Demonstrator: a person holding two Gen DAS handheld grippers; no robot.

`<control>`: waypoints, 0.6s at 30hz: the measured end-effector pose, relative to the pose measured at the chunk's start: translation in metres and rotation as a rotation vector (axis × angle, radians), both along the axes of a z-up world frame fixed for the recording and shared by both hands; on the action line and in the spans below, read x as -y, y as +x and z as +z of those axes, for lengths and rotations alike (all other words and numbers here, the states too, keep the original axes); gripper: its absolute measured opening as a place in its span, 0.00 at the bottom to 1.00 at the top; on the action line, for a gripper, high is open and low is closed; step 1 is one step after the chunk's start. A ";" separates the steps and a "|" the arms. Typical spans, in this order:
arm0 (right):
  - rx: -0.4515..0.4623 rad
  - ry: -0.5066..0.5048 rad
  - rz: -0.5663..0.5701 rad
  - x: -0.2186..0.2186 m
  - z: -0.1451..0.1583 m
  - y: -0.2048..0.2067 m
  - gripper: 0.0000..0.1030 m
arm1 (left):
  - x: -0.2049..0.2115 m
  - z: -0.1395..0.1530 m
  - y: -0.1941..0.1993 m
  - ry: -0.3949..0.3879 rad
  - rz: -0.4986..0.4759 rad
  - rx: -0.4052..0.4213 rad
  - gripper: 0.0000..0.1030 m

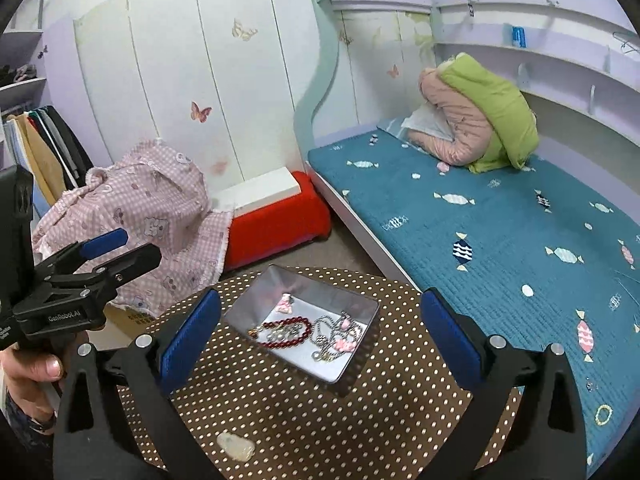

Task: Organize jewelry
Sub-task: 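Withdraw both tools and bring the right tool to the jade pendant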

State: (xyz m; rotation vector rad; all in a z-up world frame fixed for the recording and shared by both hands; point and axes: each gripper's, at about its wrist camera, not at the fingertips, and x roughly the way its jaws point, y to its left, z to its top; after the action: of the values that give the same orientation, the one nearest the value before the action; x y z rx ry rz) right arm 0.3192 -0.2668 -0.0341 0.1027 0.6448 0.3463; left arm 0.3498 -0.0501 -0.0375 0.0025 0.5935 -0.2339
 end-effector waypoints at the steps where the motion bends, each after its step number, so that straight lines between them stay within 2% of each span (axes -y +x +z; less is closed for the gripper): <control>1: 0.011 -0.001 0.000 -0.001 0.002 -0.007 0.93 | -0.002 0.001 -0.009 0.004 0.004 0.012 0.95; 12: 0.125 -0.012 0.037 -0.013 0.008 -0.073 0.93 | -0.033 0.001 -0.090 -0.004 0.058 0.071 0.95; 18: 0.150 -0.016 0.081 -0.023 -0.009 -0.100 0.93 | -0.047 -0.011 -0.127 0.008 0.130 0.092 0.95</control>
State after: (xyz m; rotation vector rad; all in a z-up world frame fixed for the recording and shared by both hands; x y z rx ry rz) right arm 0.2196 -0.2441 -0.0432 0.0349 0.5040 0.4225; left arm 0.2223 -0.0035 -0.0487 -0.0175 0.5004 -0.1048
